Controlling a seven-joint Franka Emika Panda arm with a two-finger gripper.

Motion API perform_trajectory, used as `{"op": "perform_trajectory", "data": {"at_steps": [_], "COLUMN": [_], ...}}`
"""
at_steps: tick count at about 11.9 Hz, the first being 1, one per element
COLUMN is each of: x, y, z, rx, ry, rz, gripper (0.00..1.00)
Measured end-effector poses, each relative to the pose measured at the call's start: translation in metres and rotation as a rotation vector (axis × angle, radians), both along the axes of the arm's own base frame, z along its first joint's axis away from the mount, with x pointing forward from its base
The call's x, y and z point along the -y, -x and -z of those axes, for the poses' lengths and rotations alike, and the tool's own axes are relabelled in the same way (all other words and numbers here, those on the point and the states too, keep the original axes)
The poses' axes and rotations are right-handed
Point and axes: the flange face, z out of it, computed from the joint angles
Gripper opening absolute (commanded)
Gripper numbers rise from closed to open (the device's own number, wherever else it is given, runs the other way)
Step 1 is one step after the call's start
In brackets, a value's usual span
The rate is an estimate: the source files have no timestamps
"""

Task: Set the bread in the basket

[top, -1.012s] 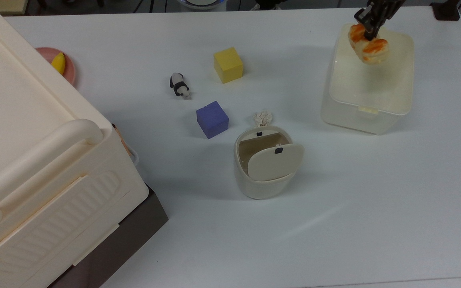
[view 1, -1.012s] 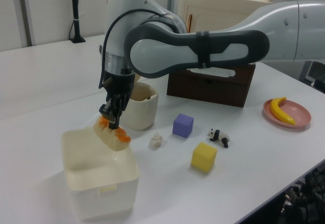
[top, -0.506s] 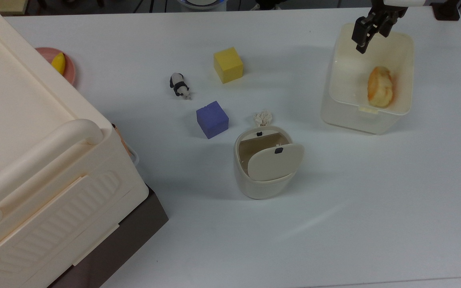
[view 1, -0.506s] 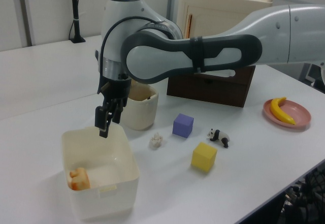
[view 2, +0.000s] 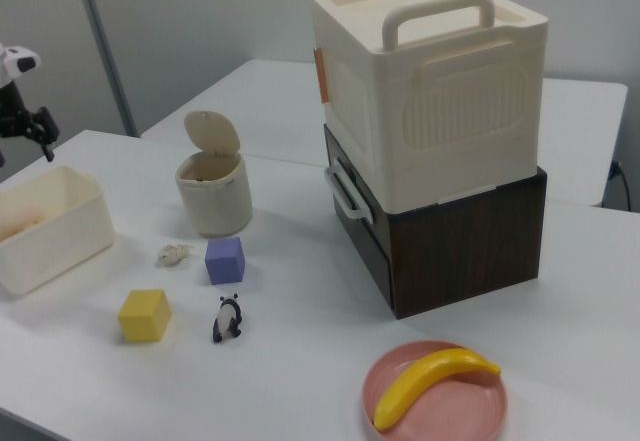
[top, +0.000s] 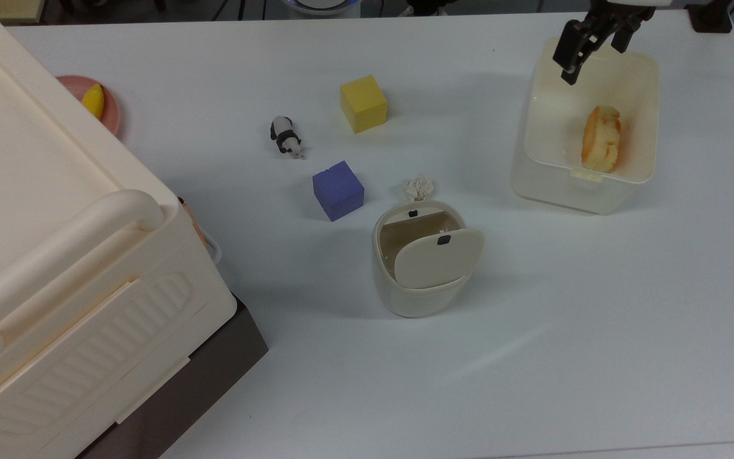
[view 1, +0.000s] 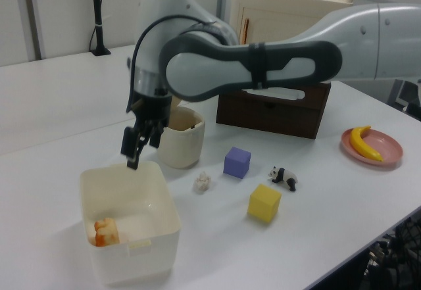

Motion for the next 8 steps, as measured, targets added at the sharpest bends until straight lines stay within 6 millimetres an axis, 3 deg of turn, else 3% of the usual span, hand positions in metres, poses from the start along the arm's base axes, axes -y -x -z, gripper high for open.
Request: {"op": "perform_trajectory", "data": {"at_steps": [2,3,5,7,8], "x": [0.039,0.068,0.181,0.300,0.332], "y": [-0.018,-0.029,-0.051,-0.057,-0.059], "z": [-0.025,-0.037,-0.076,-0.100,-0.102], "rx": [0.051,0.067,0.072,0.054,0.049], "ry": [0.010,0.027,0.087,0.136,0.146], "rz": [0.141,0.211,0.415,0.611,0.656], "gripper": [1.00,1.00,1.00,1.00,1.00]}}
